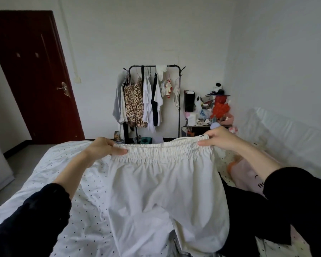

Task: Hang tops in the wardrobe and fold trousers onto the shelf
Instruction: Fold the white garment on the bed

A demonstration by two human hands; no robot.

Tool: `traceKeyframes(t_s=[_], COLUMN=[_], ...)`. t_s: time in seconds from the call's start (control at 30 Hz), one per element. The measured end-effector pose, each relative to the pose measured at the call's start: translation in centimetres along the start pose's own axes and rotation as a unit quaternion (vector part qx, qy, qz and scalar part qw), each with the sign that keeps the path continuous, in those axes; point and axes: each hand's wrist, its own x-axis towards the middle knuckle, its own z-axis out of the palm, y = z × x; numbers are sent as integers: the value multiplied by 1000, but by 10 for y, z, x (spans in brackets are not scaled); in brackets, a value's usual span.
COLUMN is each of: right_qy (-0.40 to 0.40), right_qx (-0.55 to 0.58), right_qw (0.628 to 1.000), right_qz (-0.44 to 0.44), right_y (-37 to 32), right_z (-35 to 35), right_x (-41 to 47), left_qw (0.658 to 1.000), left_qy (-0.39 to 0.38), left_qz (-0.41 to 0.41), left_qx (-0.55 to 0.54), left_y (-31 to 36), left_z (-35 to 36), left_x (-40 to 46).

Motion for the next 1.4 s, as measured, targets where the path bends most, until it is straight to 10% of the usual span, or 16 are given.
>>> traceKeyframes(t_s=[0.27, 0.77, 1.0, 1.2, 1.4], right_qy=[152, -61, 120, 73, 83], right_qx=[-140, 105, -35, 88, 115], right_qw=[977, 990, 988, 988, 980], right_qz=[59, -69, -93, -104, -137], right_y=[-58, -104, -85, -80, -101], right_z=[-8, 19, 47, 19, -33], right_x=[11, -29, -12, -18, -11], left_qw=[996, 984, 984, 995, 975], left_qy=[28, -42, -130, -15, -120], left_qz=[-39, -35, -6, 75, 171], left_qx=[79, -171, -123, -66, -81], left_y=[76, 127, 131, 109, 123], left_z=[3, 30, 37, 4, -1], left_x=[-12, -34, -36, -30, -34])
